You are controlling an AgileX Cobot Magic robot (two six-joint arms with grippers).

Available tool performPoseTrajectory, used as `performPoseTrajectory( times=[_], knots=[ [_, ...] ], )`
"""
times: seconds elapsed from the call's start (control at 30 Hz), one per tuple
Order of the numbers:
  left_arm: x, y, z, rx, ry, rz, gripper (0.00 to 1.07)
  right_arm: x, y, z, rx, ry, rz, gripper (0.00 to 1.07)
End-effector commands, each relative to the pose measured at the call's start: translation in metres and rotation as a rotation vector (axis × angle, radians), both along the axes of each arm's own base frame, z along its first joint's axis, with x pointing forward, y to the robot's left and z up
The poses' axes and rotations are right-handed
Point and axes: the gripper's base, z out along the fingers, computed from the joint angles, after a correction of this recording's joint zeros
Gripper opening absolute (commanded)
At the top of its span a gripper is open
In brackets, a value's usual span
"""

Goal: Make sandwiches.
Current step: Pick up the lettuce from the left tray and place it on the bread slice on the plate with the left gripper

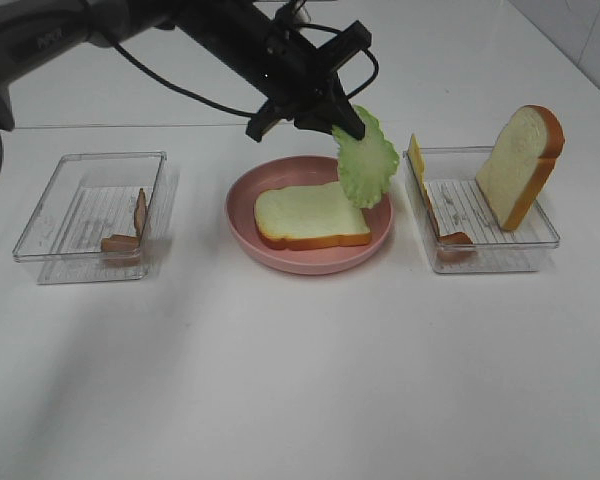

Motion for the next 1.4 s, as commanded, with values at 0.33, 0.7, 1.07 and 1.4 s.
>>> performPoseTrajectory(
  times=[0.33,0.7,1.07,1.4],
  knots=[
    [0.015,0.008,-0.056,-0.030,0.091,0.044,0.00,-0.004,0.000,0.000,0.005,-0.037,-0.004,0.99],
    [0.021,0.038,-0.074,0.248,0.050,0.043,0.00,-0.004,0.000,0.000,0.005,-0.037,-0.004,0.99],
    [0.023,0.031,-0.070,0.253,-0.024,0.046,0.31,-0.004,0.000,0.000,0.005,-0.037,-0.004,0.99],
    [0.026,0.032,-0.011,0.216,-0.193,0.057,1.02,-0.004,0.000,0.000,0.005,-0.037,-0.004,0.99]
  ],
)
